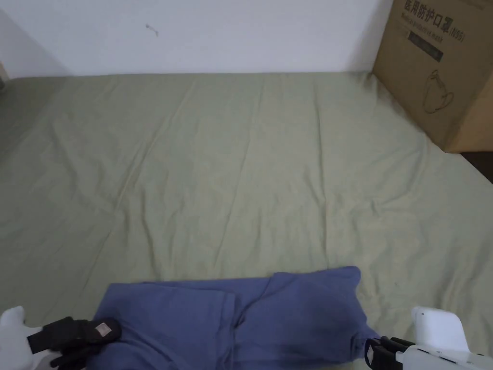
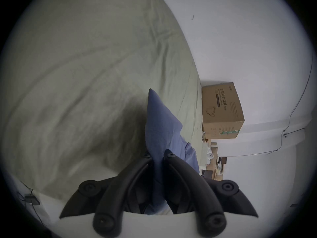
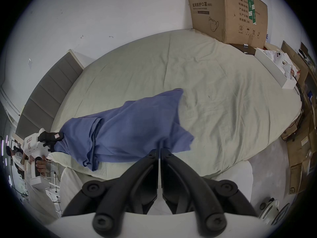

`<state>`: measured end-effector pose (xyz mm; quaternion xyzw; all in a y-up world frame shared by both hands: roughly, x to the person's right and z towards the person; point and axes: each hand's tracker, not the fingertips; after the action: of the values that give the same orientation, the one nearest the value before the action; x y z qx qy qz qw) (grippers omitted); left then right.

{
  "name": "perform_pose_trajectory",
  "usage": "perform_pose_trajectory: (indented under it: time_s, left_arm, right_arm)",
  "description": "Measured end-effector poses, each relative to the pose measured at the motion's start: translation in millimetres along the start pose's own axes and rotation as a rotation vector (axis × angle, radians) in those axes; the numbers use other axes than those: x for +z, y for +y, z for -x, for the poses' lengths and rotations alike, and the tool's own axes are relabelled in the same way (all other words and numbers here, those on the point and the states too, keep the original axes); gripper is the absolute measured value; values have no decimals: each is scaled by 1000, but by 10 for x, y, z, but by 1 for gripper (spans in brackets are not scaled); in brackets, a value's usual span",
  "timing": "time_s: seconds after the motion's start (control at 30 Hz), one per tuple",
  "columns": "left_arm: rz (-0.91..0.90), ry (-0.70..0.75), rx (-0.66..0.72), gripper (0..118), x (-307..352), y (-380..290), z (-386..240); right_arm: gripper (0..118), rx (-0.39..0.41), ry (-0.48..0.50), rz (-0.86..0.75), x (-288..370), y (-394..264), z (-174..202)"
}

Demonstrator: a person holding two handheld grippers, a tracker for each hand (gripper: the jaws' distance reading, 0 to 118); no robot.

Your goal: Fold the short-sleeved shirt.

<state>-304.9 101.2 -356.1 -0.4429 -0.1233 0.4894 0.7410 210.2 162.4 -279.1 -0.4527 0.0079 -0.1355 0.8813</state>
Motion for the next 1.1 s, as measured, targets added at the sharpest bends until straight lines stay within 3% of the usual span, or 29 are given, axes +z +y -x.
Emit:
perform_pose_trajectory:
  time_s: [0.13, 0.37, 0.47, 0.67, 0.7, 0.73, 0.77, 0.8, 0.83, 0.87, 1.1]
  left_arm:
    - [-13, 22, -72, 9, 40, -76, -418]
    - [19, 51, -383, 9, -342, -448, -1696]
    - [94, 31, -515, 9, -763, -680, -2140]
    - [301, 65, -614, 12, -1798, -1114, -2387]
    - [348, 75, -645, 20, -1947, -1218, -2416]
    - [386, 76, -693, 41, -2085, -1309, -2428]
    - [417, 74, -719, 82, -2197, -1394, -2405]
    - [444, 72, -727, 104, -2297, -1435, -2387]
    - [462, 120, -712, 110, -2372, -1480, -2364]
    - [456, 148, -688, 105, -2402, -1497, -2341]
    - [323, 61, -563, 99, -1860, -1083, -2213]
  right_arm:
    - [2, -13, 8, -7, 14, -23, -35]
    - [2, -44, 16, -19, 50, -46, -177]
    - [2, -72, 14, -22, 63, -58, -297]
    - [2, -140, -2, -29, 104, -95, -549]
    - [2, -148, -6, -27, 106, -100, -591]
    - [2, -155, -11, -24, 105, -106, -628]
    - [2, -160, -17, -23, 106, -114, -662]
    - [2, -166, -21, -22, 109, -119, -691]
    - [2, -176, -25, -21, 110, -122, -725]
    - [2, -185, -27, -20, 118, -123, -754]
    - [2, -194, -38, -27, 122, -122, -831]
